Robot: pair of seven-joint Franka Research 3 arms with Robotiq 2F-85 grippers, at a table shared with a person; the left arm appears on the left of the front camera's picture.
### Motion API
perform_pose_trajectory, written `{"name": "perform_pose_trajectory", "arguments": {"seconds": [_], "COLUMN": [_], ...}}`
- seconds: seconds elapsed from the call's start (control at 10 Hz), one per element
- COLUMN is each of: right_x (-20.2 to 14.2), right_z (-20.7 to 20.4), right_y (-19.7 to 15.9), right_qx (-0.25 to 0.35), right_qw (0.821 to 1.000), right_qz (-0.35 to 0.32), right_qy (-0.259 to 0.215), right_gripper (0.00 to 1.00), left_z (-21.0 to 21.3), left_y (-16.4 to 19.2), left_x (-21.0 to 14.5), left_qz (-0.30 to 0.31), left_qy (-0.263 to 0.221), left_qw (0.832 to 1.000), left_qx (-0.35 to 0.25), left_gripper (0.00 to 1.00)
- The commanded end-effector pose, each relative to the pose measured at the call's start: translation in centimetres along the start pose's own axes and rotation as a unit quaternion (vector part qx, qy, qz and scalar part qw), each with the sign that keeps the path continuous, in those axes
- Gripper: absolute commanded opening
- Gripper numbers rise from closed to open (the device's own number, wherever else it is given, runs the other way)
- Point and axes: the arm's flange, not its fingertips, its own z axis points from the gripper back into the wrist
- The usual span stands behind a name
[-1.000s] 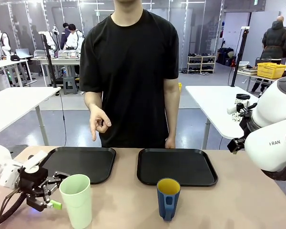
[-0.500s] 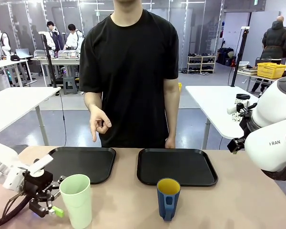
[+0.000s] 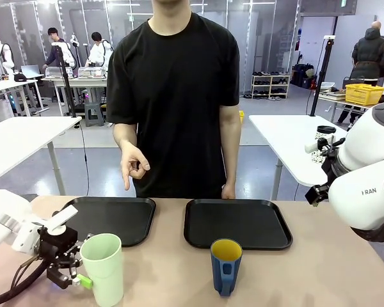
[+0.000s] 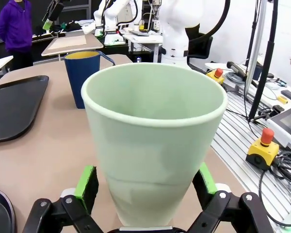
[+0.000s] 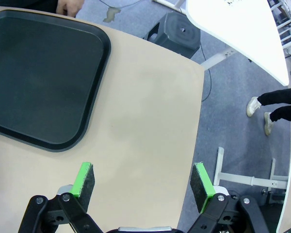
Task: Sort and store the cups by type.
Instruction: Pick up the Reusable plastic cup.
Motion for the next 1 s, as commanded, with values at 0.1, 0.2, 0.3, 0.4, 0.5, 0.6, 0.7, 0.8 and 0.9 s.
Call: {"name": "perform_pose_trajectory", "arguments": {"seconds": [0.1, 0.2, 0.3, 0.4, 0.5, 0.6, 0.7, 0.8, 0.9], "right_x": [-0.1, -0.1, -0.1, -0.1, -0.1, -0.1, -0.1, -0.1, -0.1], "right_z": [-0.1, -0.1, -0.1, -0.1, -0.1, -0.1, -0.1, -0.1, -0.1], "right_y": [-0.1, -0.1, -0.1, -0.1, -0.1, -0.1, -0.1, -0.1, -0.1], "right_qx": [-0.001, -0.001, -0.001, -0.001, -0.001, -0.001, -0.001, -0.001, -0.001], "right_qw": [1.0, 1.0, 1.0, 1.0, 1.0, 1.0, 1.0, 1.0, 1.0], "right_qz": [0.001, 0.001, 0.001, 0.001, 0.001, 0.001, 0.001, 0.001, 0.001], "right_qy": [0.0, 0.0, 0.0, 0.0, 0.0, 0.0, 0.0, 0.0, 0.0], "right_gripper": [1.0, 1.0, 1.0, 1.0, 1.0, 1.0, 1.0, 1.0, 1.0], "left_z": [-1.6, -1.8, -1.9, -2.0, -2.2, -2.2, -2.3, -2.5, -2.7], "left_y": [-1.5, -1.4, -1.5, -1.6, -1.8, -2.1, -2.3, -2.5, -2.6], "left_x": [-5.1, -5.2, -5.2, -5.2, -5.3, -5.3, -5.4, -5.6, -5.8], "left_qz": [-0.035, -0.037, -0.041, -0.042, -0.041, -0.038, -0.034, -0.029, -0.028], "left_qy": [-0.023, -0.03, -0.035, -0.038, -0.04, -0.043, -0.038, -0.035, -0.035], "left_qw": [0.999, 0.998, 0.998, 0.998, 0.997, 0.997, 0.997, 0.996, 0.996], "left_qx": [-0.015, -0.029, -0.032, -0.037, -0.046, -0.054, -0.064, -0.071, -0.08], "left_gripper": [1.0, 1.0, 1.0, 1.0, 1.0, 1.0, 1.0, 1.0, 1.0]}}
